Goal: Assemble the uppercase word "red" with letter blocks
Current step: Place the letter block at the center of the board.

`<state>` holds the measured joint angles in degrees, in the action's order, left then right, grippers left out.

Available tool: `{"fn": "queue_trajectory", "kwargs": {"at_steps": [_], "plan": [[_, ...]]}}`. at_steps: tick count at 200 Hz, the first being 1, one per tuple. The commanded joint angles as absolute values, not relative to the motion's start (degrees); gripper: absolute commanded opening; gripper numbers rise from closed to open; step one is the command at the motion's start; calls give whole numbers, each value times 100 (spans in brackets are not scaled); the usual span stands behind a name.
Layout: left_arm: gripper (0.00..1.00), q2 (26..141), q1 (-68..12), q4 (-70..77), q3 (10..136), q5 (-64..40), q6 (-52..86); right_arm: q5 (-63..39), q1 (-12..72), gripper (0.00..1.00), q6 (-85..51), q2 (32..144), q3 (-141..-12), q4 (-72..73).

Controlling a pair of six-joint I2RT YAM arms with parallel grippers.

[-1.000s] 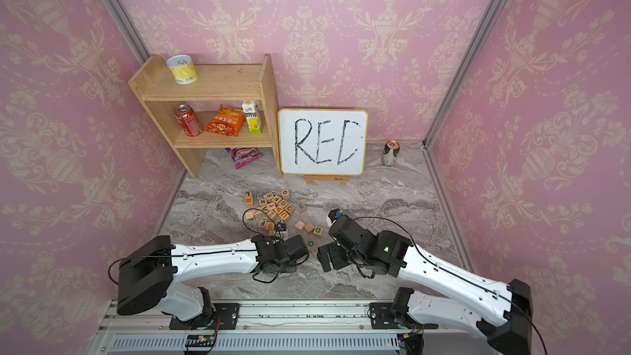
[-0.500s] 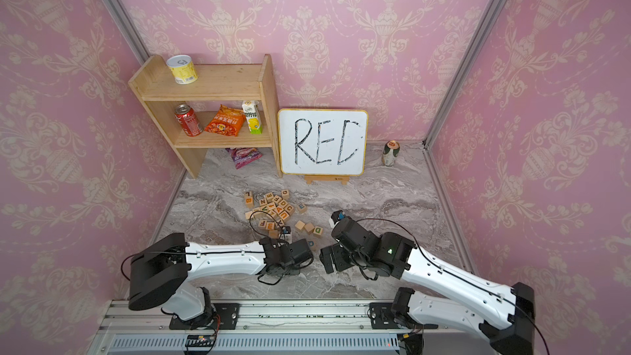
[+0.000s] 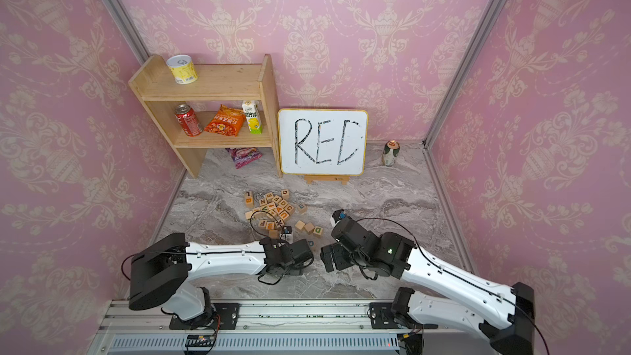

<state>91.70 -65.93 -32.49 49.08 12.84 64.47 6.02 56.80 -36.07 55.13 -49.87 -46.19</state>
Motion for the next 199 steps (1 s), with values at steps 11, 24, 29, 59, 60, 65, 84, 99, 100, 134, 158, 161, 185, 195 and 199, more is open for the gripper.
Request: {"fn": "queue_trajectory", "kwargs": {"at_steps": [11,24,29,59,60,65,84,99,100,134,158,161,185,195,199], "plan": [[99,9022,-6636,-3428,5060,1526,6330,740,5726,100,-3595,5562,-5023,-4698],[99,8981,-6636,-3462,5115,1546,6280,750,5714,100,-3558,5608,-5068,-4702],[99,8974,-6636,-3478,5144,1572,6268,754,5713,100,-3542,5631,-5079,-4702],[98,8964,-6595,-3577,5263,1633,6180,800,5700,100,-3463,5717,-5178,-4676],[98,8964,-6598,-3577,5268,1629,6170,800,5702,100,-3463,5720,-5182,-4676],[98,8962,-6585,-3583,5273,1632,6165,811,5701,100,-3462,5742,-5198,-4676],[97,8946,-6498,-3623,5297,1630,6111,835,5678,100,-3463,5812,-5255,-4671],[97,8896,-6408,-3657,5326,1609,6034,841,5653,100,-3310,5849,-5299,-4667],[97,8895,-6399,-3661,5326,1609,6027,842,5652,100,-3299,5851,-5304,-4663],[97,8725,-6174,-3786,5420,1623,5859,787,5518,100,-3236,5888,-5387,-4623],[97,8564,-5967,-3921,5482,1608,5712,672,5408,100,-3167,5976,-5492,-4610],[97,8529,-5939,-3940,5488,1608,5696,654,5399,100,-3152,5989,-5513,-4612],[97,8331,-5722,-4128,5578,1628,5514,604,5323,100,-3047,6121,-5675,-4641],[96,8252,-5619,-4207,5611,1655,5437,581,5280,100,-3009,6164,-5740,-4642],[96,8216,-5585,-4225,5620,1661,5417,565,5259,100,-2998,6179,-5765,-4641]]}}
